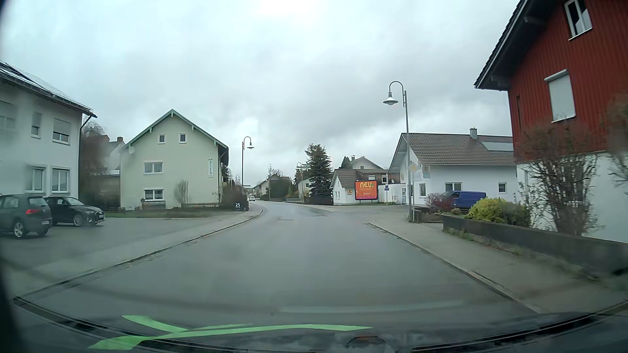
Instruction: Follow the waypoints while adhering to traffic rules and regulations
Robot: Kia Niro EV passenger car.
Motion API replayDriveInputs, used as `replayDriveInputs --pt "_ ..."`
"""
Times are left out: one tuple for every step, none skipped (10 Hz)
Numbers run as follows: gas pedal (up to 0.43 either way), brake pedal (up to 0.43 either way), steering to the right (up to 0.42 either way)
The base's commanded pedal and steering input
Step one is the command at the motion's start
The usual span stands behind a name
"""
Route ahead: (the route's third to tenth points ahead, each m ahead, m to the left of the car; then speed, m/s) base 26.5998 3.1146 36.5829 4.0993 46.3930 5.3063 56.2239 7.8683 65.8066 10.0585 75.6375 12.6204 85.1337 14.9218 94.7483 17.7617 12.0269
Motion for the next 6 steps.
replayDriveInputs --pt "0.047 0.000 -0.009" --pt "0.039 0.000 -0.009" --pt "0.039 0.000 -0.009" --pt "0.039 0.000 -0.009" --pt "0.039 0.000 -0.009" --pt "0.039 0.000 -0.009"
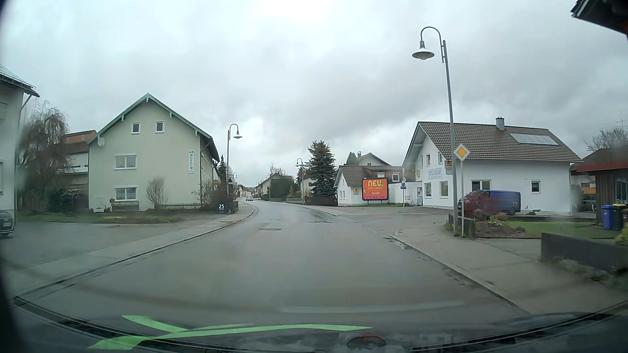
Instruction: Follow the waypoints while adhering to traffic rules and regulations
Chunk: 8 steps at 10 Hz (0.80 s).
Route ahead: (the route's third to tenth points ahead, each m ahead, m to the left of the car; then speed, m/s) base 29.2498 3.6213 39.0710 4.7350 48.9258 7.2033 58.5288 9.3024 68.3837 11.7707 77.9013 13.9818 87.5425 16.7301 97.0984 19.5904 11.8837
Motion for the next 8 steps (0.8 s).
replayDriveInputs --pt "0.039 0.000 -0.008" --pt "0.039 0.000 -0.008" --pt "0.039 0.000 -0.009" --pt "0.039 0.000 -0.011" --pt "0.039 0.000 -0.015" --pt "0.039 0.000 -0.018" --pt "0.039 0.000 -0.018" --pt "0.039 0.000 -0.019"
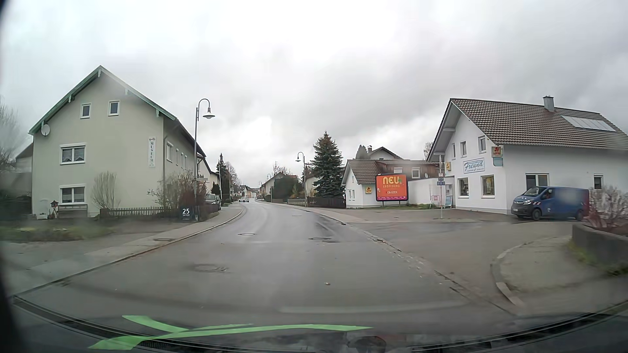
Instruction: Follow the waypoints while adhering to traffic rules and regulations
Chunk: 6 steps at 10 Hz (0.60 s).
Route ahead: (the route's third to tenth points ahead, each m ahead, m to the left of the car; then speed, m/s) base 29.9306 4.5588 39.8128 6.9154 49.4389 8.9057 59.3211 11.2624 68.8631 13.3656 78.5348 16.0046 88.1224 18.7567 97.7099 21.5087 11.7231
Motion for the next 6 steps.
replayDriveInputs --pt "0.039 0.000 -0.019" --pt "0.039 0.000 -0.019" --pt "0.039 0.000 -0.022" --pt "0.039 0.000 -0.023" --pt "0.047 0.000 -0.027" --pt "0.047 0.000 -0.027"
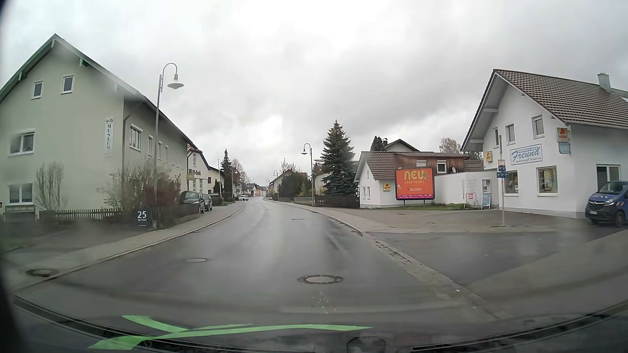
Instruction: Follow the waypoints while adhering to traffic rules and regulations
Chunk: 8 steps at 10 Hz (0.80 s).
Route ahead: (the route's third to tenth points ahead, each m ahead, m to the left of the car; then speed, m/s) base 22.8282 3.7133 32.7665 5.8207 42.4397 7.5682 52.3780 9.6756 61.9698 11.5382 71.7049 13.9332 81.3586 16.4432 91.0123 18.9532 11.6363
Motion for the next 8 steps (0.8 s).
replayDriveInputs --pt "0.059 0.000 -0.027" --pt "0.067 0.000 -0.027" --pt "0.067 0.000 -0.030" --pt "0.067 0.000 -0.035" --pt "0.079 0.000 -0.038" --pt "0.079 0.000 -0.038" --pt "0.087 0.000 -0.038" --pt "0.098 0.000 -0.038"
